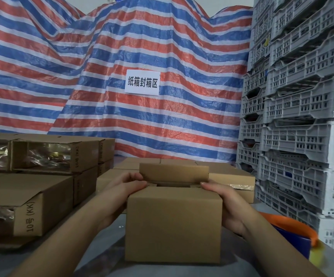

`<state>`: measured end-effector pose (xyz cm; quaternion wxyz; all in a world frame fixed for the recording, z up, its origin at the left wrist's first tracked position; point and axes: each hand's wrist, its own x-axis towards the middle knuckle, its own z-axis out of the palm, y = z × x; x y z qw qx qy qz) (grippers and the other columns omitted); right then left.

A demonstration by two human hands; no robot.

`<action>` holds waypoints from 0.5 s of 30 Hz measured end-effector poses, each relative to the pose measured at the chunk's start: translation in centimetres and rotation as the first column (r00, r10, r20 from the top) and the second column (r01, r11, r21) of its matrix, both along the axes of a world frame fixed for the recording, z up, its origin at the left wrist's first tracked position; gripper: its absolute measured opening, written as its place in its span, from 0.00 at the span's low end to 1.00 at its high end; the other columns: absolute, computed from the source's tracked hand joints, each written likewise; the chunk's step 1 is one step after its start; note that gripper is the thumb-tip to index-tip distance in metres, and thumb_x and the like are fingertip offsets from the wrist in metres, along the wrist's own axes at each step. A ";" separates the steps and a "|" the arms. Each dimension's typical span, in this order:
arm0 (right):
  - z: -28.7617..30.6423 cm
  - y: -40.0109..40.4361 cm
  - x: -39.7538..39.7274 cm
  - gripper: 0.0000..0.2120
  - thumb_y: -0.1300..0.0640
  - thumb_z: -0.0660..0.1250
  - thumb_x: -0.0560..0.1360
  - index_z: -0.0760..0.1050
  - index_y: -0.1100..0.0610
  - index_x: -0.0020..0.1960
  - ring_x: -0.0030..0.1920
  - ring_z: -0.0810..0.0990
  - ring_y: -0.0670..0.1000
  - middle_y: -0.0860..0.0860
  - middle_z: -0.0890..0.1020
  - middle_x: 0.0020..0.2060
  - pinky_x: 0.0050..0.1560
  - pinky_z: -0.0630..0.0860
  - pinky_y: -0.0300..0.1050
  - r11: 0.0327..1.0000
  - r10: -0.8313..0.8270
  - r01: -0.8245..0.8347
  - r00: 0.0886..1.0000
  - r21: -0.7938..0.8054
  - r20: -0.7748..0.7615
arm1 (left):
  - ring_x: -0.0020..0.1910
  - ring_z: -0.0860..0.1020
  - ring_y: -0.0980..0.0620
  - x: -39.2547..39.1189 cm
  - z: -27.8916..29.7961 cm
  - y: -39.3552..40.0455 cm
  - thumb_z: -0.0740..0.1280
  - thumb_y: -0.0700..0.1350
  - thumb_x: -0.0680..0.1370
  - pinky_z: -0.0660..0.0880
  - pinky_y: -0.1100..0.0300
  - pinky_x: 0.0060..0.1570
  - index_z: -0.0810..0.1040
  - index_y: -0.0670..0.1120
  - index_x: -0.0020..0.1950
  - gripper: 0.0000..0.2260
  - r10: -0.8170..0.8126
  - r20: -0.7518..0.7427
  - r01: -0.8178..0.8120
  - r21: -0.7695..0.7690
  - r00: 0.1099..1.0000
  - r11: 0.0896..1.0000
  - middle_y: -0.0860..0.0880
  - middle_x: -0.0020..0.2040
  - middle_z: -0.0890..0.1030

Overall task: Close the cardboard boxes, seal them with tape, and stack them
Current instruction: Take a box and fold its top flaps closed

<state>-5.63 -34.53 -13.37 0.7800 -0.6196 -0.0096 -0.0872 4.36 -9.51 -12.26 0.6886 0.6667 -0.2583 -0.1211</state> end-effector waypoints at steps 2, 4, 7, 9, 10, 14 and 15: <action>0.0 0.1 0.0 0.23 0.55 0.76 0.66 0.80 0.59 0.59 0.43 0.85 0.55 0.60 0.85 0.50 0.41 0.81 0.47 1.000 -0.013 0.013 1.000 -0.015 0.000 | 0.45 0.81 0.48 0.1 -0.1 0.0 0.73 0.45 0.73 0.77 0.56 0.39 0.76 0.51 0.58 0.15 0.006 0.006 -0.005 -0.051 1.000 0.999 0.46 0.55 0.81; 0.0 0.1 0.0 0.25 0.55 0.76 0.66 0.78 0.59 0.62 0.45 0.85 0.55 0.60 0.85 0.51 0.44 0.81 0.48 0.999 -0.010 0.010 1.000 -0.040 0.004 | 0.52 0.82 0.49 0.2 -0.1 0.0 0.73 0.43 0.73 0.78 0.56 0.43 0.70 0.56 0.67 0.25 -0.011 0.030 0.013 -0.095 1.000 0.995 0.54 0.59 0.78; 0.0 0.0 0.0 0.29 0.54 0.74 0.65 0.77 0.60 0.64 0.47 0.84 0.56 0.62 0.84 0.54 0.50 0.79 0.50 0.998 -0.020 0.020 1.000 -0.057 0.002 | 0.54 0.81 0.54 0.5 -0.1 -0.1 0.69 0.40 0.77 0.78 0.58 0.46 0.61 0.65 0.72 0.32 -0.089 0.063 0.096 -0.119 0.994 0.988 0.64 0.59 0.75; 0.1 0.0 0.0 0.30 0.53 0.75 0.65 0.76 0.60 0.65 0.47 0.84 0.56 0.62 0.84 0.54 0.50 0.79 0.50 0.998 -0.028 0.028 1.000 -0.048 -0.001 | 0.52 0.83 0.55 0.5 0.0 -0.2 0.68 0.40 0.77 0.79 0.60 0.43 0.68 0.65 0.67 0.26 -0.141 0.068 0.148 -0.106 0.988 0.983 0.63 0.58 0.78; 0.0 0.0 0.1 0.30 0.53 0.75 0.65 0.76 0.60 0.65 0.47 0.84 0.56 0.62 0.84 0.54 0.49 0.80 0.49 0.999 -0.028 0.028 1.000 -0.046 -0.002 | 0.52 0.83 0.54 0.5 0.1 -0.1 0.68 0.41 0.76 0.79 0.59 0.43 0.72 0.64 0.65 0.23 -0.155 0.074 0.162 -0.094 0.985 0.982 0.60 0.58 0.80; 0.0 -0.1 0.0 0.29 0.52 0.76 0.66 0.77 0.57 0.65 0.49 0.85 0.56 0.61 0.84 0.57 0.47 0.82 0.48 0.999 0.005 -0.005 1.000 -0.041 0.009 | 0.52 0.83 0.53 0.5 0.1 0.2 0.72 0.46 0.70 0.79 0.60 0.41 0.78 0.61 0.62 0.21 -0.134 0.101 0.141 -0.067 0.986 0.988 0.57 0.57 0.83; -0.1 -0.1 0.0 0.28 0.52 0.76 0.66 0.78 0.56 0.65 0.51 0.85 0.56 0.61 0.84 0.58 0.47 0.82 0.48 0.999 0.024 -0.023 1.000 -0.038 0.013 | 0.51 0.83 0.53 0.5 0.1 0.3 0.72 0.47 0.70 0.79 0.60 0.40 0.79 0.60 0.60 0.20 -0.126 0.109 0.133 -0.059 0.986 0.989 0.56 0.56 0.83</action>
